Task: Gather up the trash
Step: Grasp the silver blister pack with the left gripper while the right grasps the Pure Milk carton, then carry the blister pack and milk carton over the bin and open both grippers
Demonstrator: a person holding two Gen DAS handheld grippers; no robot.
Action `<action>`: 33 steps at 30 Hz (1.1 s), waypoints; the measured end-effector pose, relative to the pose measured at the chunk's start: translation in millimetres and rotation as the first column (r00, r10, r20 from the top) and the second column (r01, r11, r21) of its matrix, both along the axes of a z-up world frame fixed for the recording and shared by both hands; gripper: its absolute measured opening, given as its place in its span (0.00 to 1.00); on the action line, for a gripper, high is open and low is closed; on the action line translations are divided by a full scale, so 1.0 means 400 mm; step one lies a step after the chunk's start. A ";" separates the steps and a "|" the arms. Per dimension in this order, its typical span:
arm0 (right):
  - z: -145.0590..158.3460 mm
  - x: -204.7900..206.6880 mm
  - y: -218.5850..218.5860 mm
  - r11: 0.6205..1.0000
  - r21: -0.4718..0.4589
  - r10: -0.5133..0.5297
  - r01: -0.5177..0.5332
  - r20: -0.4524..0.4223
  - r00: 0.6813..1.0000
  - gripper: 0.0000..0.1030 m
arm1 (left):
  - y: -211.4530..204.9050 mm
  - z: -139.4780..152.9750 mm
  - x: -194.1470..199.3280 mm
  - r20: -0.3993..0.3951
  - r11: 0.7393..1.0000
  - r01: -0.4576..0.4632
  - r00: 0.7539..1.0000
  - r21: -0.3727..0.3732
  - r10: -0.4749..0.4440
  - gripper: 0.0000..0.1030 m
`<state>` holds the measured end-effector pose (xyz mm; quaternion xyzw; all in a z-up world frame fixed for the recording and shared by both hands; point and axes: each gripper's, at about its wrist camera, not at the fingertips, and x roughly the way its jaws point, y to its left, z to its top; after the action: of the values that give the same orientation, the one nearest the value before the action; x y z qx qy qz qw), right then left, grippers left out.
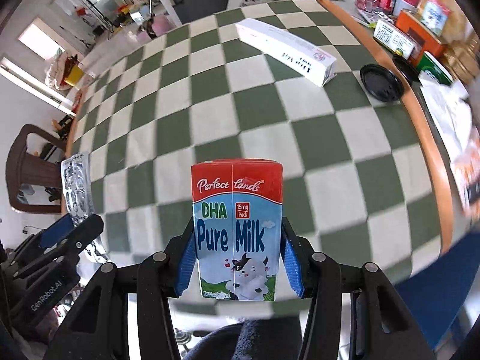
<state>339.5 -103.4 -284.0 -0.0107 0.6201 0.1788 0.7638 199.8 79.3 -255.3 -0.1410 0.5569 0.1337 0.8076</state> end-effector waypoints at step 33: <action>-0.820 -0.733 -0.018 0.993 -0.005 0.109 -0.118 -0.353 0.929 0.51 | 0.017 -0.923 -0.525 -0.382 0.916 -0.239 0.918 -0.323 0.105 0.59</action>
<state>46.1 -110.7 -612.1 -0.0244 0.7475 0.2134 0.6286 -10.2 86.1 -624.4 -0.3102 0.6942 0.1233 0.6376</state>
